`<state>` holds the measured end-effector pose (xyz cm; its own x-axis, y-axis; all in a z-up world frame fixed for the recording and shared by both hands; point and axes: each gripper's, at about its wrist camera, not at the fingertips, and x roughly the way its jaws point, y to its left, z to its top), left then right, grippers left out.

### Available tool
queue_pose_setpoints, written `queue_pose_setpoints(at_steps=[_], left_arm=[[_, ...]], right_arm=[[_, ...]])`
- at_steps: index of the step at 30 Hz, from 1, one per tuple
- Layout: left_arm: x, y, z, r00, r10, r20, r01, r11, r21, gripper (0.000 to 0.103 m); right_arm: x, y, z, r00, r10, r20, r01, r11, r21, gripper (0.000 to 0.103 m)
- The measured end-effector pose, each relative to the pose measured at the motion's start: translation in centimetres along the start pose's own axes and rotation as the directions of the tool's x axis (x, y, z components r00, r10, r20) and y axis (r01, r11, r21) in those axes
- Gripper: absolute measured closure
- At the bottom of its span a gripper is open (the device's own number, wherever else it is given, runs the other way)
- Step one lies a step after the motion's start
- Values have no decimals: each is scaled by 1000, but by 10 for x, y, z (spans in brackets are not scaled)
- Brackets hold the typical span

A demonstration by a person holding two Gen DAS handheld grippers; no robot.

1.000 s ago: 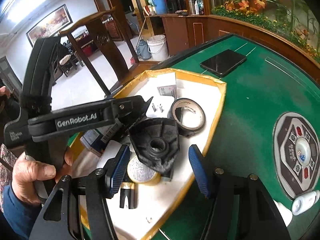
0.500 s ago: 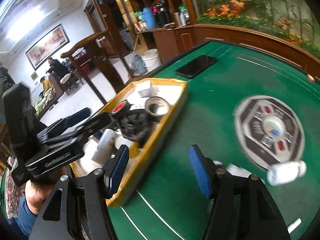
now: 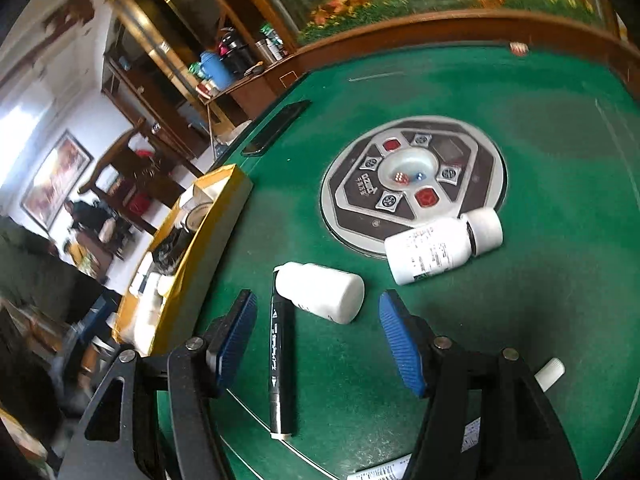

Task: Organize rigid objects
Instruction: 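Open the right tool over the tray while the left tool returns to the pile, then grasp a black marker with the left tool while the right tool grasps a white pill bottle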

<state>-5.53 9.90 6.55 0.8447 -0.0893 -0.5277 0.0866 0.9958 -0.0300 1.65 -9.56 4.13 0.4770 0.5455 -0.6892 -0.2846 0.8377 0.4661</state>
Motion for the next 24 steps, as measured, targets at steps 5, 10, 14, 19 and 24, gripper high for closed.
queue_pose_setpoints(at_steps=[5,10,14,19,24], left_arm=[[24,-28,0,983,-125,-133,124,992,-19,12],[63,-57,5,951,-155,-268,147,988,-48,12],[88,-66,-3,929,-128,-348,130,991,-16,53],[83,-56,-16,927,-77,-368,101,994,48,82],[69,-35,-23,925,-77,-372,96,995,33,88]], right_arm=[[-1,-2,1,1000,-19,18,19,1000,5,40],[-6,-9,2,999,-24,34,23,999,29,40],[-11,-12,3,998,-40,56,38,999,35,40],[-10,-7,5,997,-49,56,49,999,-6,40],[5,14,8,997,-66,37,71,985,-156,40]])
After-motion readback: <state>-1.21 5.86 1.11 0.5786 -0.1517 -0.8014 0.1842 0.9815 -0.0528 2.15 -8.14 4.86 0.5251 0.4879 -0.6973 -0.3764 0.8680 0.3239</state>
